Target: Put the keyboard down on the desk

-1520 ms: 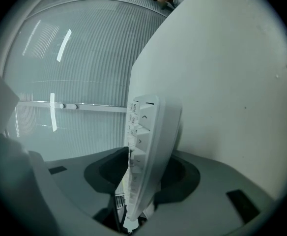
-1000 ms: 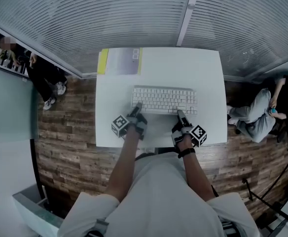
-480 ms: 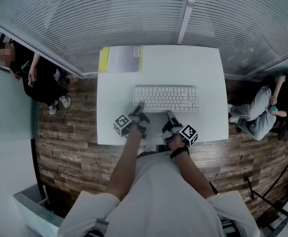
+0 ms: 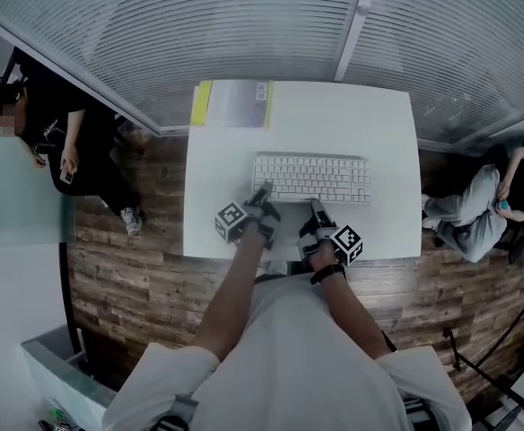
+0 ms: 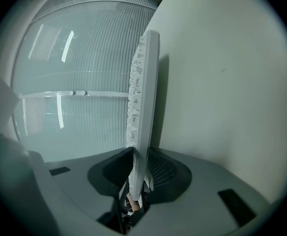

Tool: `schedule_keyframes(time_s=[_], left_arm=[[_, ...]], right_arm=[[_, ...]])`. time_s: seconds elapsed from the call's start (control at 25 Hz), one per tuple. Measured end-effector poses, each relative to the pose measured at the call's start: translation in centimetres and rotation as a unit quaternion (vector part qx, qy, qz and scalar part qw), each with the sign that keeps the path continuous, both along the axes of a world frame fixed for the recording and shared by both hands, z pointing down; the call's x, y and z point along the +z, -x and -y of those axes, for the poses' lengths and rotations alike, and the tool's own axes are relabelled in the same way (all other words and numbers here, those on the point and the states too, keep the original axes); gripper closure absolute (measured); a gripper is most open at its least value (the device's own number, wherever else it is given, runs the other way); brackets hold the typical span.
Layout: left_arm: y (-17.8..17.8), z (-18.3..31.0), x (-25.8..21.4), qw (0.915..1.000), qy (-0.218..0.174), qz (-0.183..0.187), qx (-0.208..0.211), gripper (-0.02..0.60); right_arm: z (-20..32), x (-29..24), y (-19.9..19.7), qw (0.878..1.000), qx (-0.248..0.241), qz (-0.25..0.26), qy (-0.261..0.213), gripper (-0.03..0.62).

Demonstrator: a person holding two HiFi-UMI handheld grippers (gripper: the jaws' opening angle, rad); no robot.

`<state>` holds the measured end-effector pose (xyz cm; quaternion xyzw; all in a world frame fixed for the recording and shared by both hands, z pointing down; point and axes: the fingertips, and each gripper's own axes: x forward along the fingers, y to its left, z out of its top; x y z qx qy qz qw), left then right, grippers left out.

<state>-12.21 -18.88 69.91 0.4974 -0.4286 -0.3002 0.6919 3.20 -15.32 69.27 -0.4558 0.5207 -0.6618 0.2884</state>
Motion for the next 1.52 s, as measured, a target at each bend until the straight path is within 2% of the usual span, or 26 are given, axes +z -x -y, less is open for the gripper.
schedule_keyframes(time_s=[0.28, 0.56, 0.64, 0.8, 1.0, 1.2, 1.36, 1.44, 1.52], left_arm=[[0.0, 0.1, -0.1, 0.9999, -0.004, -0.006, 0.009, 0.433], [0.6, -1.4, -0.2, 0.9988, 0.002, 0.022, 0.044, 0.428], [0.7, -2.7, -0.4, 0.9968, 0.004, 0.034, 0.072, 0.428], [0.7, -5.8, -0.5, 0.9875, 0.001, 0.076, 0.138, 0.425], [1.5, -7.9, -0.6, 0.9832, -0.005, 0.1, 0.152, 0.425], [1.7, -7.4, -0.9, 0.9807, -0.027, 0.111, 0.159, 0.425], [0.3, -6.2, -3.2, 0.97, -0.07, 0.144, 0.183, 0.425], [-0.1, -5.8, -4.6, 0.96, -0.091, 0.175, 0.198, 0.425], [-0.2, -5.0, -5.9, 0.9463, -0.116, 0.215, 0.211, 0.425]], right_arm=[[0.1, 0.0, -0.1, 1.0, -0.001, 0.011, 0.008, 0.513], [0.3, 0.3, 0.0, 1.0, 0.0, 0.013, 0.014, 0.513], [0.3, 0.3, -0.1, 1.0, 0.003, 0.014, 0.015, 0.513], [0.4, 0.6, -0.3, 1.0, 0.006, 0.013, 0.02, 0.513], [0.4, 2.2, -0.5, 0.999, 0.004, -0.004, 0.05, 0.522], [0.7, 2.9, -0.2, 0.996, -0.027, -0.036, 0.072, 0.534], [0.7, -0.3, -1.4, 0.995, -0.047, -0.081, 0.016, 0.534], [0.6, -2.4, -2.2, 0.991, -0.056, -0.118, -0.02, 0.534], [1.0, -4.6, -3.0, 0.981, -0.065, -0.173, -0.057, 0.534]])
